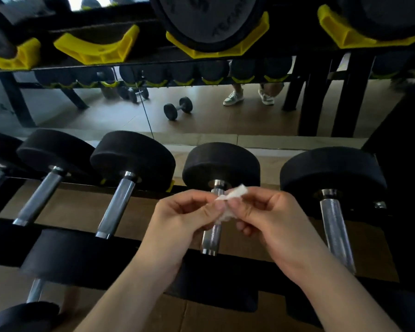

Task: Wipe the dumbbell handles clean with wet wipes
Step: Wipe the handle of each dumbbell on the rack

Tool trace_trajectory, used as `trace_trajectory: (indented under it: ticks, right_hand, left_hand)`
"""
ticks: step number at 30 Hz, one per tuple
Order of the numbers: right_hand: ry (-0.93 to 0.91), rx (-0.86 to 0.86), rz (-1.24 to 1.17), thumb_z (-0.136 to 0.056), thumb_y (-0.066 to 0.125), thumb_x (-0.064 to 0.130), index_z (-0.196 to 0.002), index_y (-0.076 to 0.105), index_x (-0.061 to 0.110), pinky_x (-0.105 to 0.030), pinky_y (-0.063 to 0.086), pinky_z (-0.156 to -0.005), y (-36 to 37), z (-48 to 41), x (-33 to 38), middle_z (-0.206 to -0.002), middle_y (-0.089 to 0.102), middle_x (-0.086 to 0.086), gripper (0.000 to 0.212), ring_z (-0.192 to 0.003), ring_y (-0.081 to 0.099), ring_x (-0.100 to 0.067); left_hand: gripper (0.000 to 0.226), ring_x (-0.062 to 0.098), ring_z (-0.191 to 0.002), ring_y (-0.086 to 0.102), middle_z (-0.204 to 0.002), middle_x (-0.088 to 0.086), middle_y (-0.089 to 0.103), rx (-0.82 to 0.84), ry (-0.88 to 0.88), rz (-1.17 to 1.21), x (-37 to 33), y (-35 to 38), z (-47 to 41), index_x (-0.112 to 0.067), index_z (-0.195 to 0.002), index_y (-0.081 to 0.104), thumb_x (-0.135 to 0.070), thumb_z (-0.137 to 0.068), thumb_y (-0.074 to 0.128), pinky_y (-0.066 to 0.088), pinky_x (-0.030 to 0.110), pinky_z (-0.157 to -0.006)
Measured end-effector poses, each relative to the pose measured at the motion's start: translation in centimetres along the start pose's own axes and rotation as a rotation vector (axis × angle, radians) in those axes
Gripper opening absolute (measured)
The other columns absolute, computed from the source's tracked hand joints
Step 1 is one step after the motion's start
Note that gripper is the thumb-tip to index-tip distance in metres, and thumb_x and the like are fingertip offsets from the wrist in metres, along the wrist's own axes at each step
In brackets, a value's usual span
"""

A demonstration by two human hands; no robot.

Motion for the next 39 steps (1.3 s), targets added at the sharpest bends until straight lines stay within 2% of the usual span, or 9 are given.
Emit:
trace_trajectory:
  ticks: [6,9,12,15,18,21,24,32,39]
  right_hand:
    - [0.040,-0.038,0.296,-0.088,0.065,0.021,-0.093,0.074,0.029,-0.021,0.051,-0.066,0.7,-1.1,-0.1,-0.072,0.068,0.003,0.013,-0.066,0.061,-0.007]
    - [0.084,-0.115,0.415,-0.091,0.063,0.026,-0.085,0.073,0.032,-0.024,0.051,-0.073,0.6,-2.1,-0.6,-0.076,0.068,0.012,0.013,-0.073,0.062,-0.003]
    - [0.027,-0.232,0.477,-0.095,0.051,0.039,-0.095,0.066,0.036,-0.018,0.047,-0.082,1.0,-2.9,-0.3,-0.091,0.064,0.026,0.014,-0.090,0.058,0.010]
    - [-0.064,-0.166,0.593,-0.082,0.046,0.060,-0.113,0.055,0.043,0.000,0.040,-0.078,3.2,-3.6,1.1,-0.103,0.061,0.027,0.036,-0.097,0.050,0.023]
    - [-0.072,-0.025,0.726,-0.082,0.067,0.044,-0.102,0.062,0.042,-0.011,0.048,-0.081,5.4,-4.5,1.8,-0.097,0.069,0.017,0.021,-0.094,0.062,0.007]
    - [-0.035,0.002,0.666,-0.080,0.077,0.019,-0.100,0.068,0.030,-0.022,0.055,-0.081,6.0,-4.8,2.1,-0.088,0.075,0.005,0.024,-0.086,0.070,-0.007]
    - [-0.025,-0.069,0.558,-0.079,0.075,0.012,-0.095,0.074,0.021,-0.016,0.051,-0.062,5.5,-5.1,2.4,-0.079,0.075,0.001,0.019,-0.068,0.067,-0.003]
    - [0.119,0.049,0.082,-0.077,0.063,0.017,-0.091,0.066,0.006,-0.018,0.048,-0.050,3.3,-7.7,2.2,-0.077,0.066,-0.004,0.018,-0.065,0.060,-0.009]
    - [0.071,0.071,0.040,-0.088,0.056,0.019,-0.101,0.064,0.005,-0.025,0.053,-0.059,3.4,-8.0,1.7,-0.102,0.070,-0.013,0.021,-0.082,0.067,-0.019]
  left_hand:
    - [0.012,0.023,-0.081,0.066,-0.081,0.009,0.069,-0.076,-0.099,0.261,1.8,-4.0,-2.5,-0.017,-0.072,0.070,-0.015,-0.083,0.066,0.051,0.038,-0.083]
    - [0.021,0.021,-0.077,0.062,-0.075,0.005,0.064,-0.058,-0.116,0.284,2.7,-5.0,-4.0,-0.019,-0.068,0.066,-0.014,-0.088,0.063,0.051,0.035,-0.075]
    - [0.018,0.016,-0.074,0.063,-0.075,0.002,0.066,0.051,-0.089,0.261,3.0,-5.0,-5.7,-0.023,-0.063,0.067,-0.017,-0.080,0.068,0.051,0.026,-0.065]
    - [0.008,0.017,-0.070,0.063,-0.074,0.007,0.068,0.155,-0.022,0.160,2.8,-4.3,-6.8,-0.014,-0.076,0.065,-0.017,-0.082,0.070,0.051,0.021,-0.058]
    - [0.019,0.026,-0.071,0.069,-0.079,0.017,0.071,0.171,0.053,0.116,2.3,-3.8,-7.1,-0.003,-0.087,0.060,-0.019,-0.087,0.069,0.056,0.031,-0.063]
    - [0.025,0.046,-0.080,0.067,-0.083,0.032,0.065,0.100,0.033,0.211,1.8,-4.2,-6.9,-0.001,-0.081,0.056,-0.019,-0.082,0.074,0.058,0.055,-0.072]
    - [0.027,0.053,-0.079,0.062,-0.083,0.035,0.062,0.036,0.059,0.251,1.3,-4.4,-7.0,-0.011,-0.074,0.053,-0.021,-0.077,0.078,0.053,0.061,-0.070]
    - [0.025,0.011,-0.045,0.045,-0.059,0.005,0.056,-0.031,0.100,0.267,2.1,-4.2,-8.3,-0.015,-0.093,0.053,-0.029,-0.084,0.072,0.036,0.024,-0.041]
    - [0.027,0.002,-0.038,0.041,-0.046,-0.006,0.056,0.193,0.103,0.132,1.3,-4.1,-7.3,-0.009,-0.066,0.073,-0.036,-0.068,0.073,0.033,0.013,-0.040]
Point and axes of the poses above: each hand's wrist, its own z-axis away from the middle knuckle, its own y-axis out of the palm, x = y × z, the point moved 5 cm from there along -z, towards the middle knuckle
